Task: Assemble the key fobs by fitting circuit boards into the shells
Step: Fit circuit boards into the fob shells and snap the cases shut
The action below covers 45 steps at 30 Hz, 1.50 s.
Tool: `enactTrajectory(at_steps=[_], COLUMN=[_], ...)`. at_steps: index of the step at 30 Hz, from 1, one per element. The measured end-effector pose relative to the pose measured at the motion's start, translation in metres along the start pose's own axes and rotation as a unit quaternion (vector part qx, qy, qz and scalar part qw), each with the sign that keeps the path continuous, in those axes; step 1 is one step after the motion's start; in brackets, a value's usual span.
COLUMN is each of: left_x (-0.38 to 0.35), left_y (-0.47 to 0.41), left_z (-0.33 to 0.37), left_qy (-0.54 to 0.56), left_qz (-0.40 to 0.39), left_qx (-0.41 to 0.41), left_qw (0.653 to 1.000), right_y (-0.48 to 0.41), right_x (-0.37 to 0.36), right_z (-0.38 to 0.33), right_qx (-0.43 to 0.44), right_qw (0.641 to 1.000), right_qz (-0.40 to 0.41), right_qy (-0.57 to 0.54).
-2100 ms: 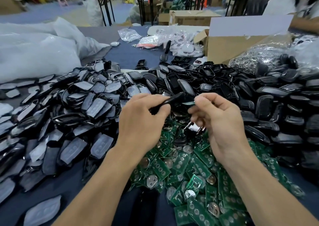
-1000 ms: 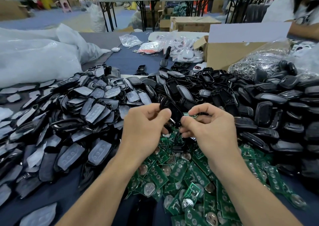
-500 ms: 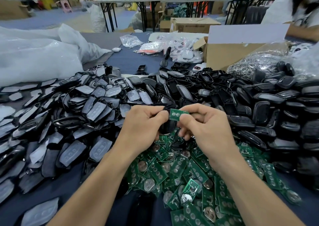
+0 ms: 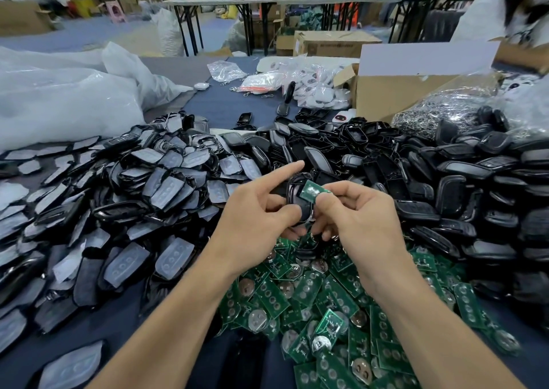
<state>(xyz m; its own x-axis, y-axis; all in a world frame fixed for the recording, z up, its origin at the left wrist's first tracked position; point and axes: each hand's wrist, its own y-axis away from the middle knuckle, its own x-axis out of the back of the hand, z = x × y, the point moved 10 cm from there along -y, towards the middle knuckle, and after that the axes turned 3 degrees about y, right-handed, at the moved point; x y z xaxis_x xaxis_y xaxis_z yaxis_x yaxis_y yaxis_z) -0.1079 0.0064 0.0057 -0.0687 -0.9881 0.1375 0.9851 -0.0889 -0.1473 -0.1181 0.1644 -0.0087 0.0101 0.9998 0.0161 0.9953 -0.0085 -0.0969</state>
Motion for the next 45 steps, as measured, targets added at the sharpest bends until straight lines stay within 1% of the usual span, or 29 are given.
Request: enactTrajectory(at_steps=[3,4,6,8,9,11,13,15,16,17,18,20,21,23,24,25,27,28,29,30,32,34,36,38,39,40,42,43,45], left_x=[-0.001,-0.003,-0.009,-0.008,-0.004,0.006,0.013,0.011,0.009,0.011,0.015,0.026,0.025,0.013,0.003,-0.009,-0.025,-0.027,-0.025,-0.020,-0.006,0.010,0.024,0.032,0.033,0.031,0.020,0.014,0.011], left_y=[0.006,0.008,0.014,0.020,0.021,0.021,0.014,0.007,0.006,0.005,0.005,0.010,0.010,0.009,0.009,0.009,0.009,0.009,0.008,0.007,0.008,0.010,0.011,0.012,0.013,0.013,0.012,0.012,0.011], left_z=[0.004,0.004,0.008,0.018,0.024,0.029,0.021,0.004,0.001,0.001,0.004,0.017,0.021,0.019,0.017,0.016,0.016,0.016,0.015,0.013,0.009,0.009,0.007,-0.002,-0.005,-0.006,0.000,0.005,0.008], left_qy=[0.009,-0.002,-0.097,-0.221,-0.258,-0.258,-0.190,-0.081,-0.059,-0.075,-0.127,-0.248,-0.266,-0.280,-0.317,-0.378,-0.483,-0.500,-0.495,-0.474,-0.396,-0.299,-0.166,-0.035,-0.001,0.017,0.037,0.033,-0.012], left_qz=[0.061,0.074,0.091,0.125,0.149,0.180,0.173,0.135,0.122,0.124,0.139,0.171,0.164,0.107,0.075,0.047,0.018,0.017,0.022,0.033,0.078,0.142,0.195,0.233,0.244,0.242,0.209,0.190,0.166], left_qx=[-0.023,-0.027,-0.058,-0.086,-0.102,-0.115,-0.077,-0.011,0.011,0.011,-0.006,-0.047,-0.058,-0.040,-0.033,-0.035,-0.052,-0.053,-0.048,-0.036,-0.002,0.014,0.019,0.029,0.030,0.027,0.007,-0.009,-0.020], left_qw=[0.998,0.997,0.989,0.963,0.949,0.942,0.963,0.987,0.991,0.989,0.982,0.952,0.948,0.953,0.945,0.924,0.874,0.864,0.868,0.879,0.915,0.943,0.966,0.971,0.969,0.970,0.977,0.981,0.986], right_y=[-0.001,-0.002,-0.002,-0.001,0.000,0.000,0.001,0.002,0.002,0.002,0.002,0.000,-0.001,-0.004,-0.005,-0.005,-0.005,-0.005,-0.004,-0.004,-0.004,-0.003,-0.001,0.002,0.004,0.006,0.008,0.009,0.008], right_x=[0.002,0.004,0.007,0.009,0.011,0.013,0.010,0.006,0.005,0.006,0.008,0.016,0.023,0.032,0.034,0.034,0.033,0.032,0.032,0.032,0.030,0.023,0.010,-0.005,-0.011,-0.016,-0.021,-0.021,-0.019], right_z=[0.000,0.000,0.001,0.001,-0.002,-0.011,-0.017,-0.016,-0.014,-0.013,-0.011,-0.010,-0.009,-0.006,-0.005,-0.004,-0.002,-0.002,-0.003,-0.003,-0.004,-0.004,-0.003,-0.001,0.000,0.000,0.001,0.001,0.001], right_qx=[0.001,0.001,-0.001,0.007,0.020,0.058,0.082,0.087,0.086,0.083,0.078,0.065,0.055,0.032,0.024,0.018,0.012,0.011,0.011,0.010,0.007,-0.001,-0.010,-0.022,-0.029,-0.034,-0.042,-0.043,-0.042], right_qw=[1.000,1.000,1.000,0.999,0.998,0.994,0.989,0.984,0.981,0.978,0.976,0.975,0.979,0.986,0.987,0.988,0.989,0.989,0.991,0.992,0.995,0.998,1.000,0.998,0.997,0.996,0.995,0.994,0.994], right_qz=[0.004,0.008,0.018,0.031,0.040,0.048,0.039,0.034,0.039,0.046,0.056,0.081,0.096,0.115,0.117,0.115,0.110,0.106,0.103,0.099,0.085,0.056,0.011,-0.032,-0.048,-0.058,-0.063,-0.059,-0.048], right_qy=[-0.002,-0.001,0.009,0.023,0.038,0.083,0.117,0.152,0.171,0.185,0.196,0.197,0.173,0.116,0.105,0.103,0.103,0.099,0.090,0.079,0.056,0.026,-0.002,-0.041,-0.056,-0.064,-0.070,-0.076,-0.088])
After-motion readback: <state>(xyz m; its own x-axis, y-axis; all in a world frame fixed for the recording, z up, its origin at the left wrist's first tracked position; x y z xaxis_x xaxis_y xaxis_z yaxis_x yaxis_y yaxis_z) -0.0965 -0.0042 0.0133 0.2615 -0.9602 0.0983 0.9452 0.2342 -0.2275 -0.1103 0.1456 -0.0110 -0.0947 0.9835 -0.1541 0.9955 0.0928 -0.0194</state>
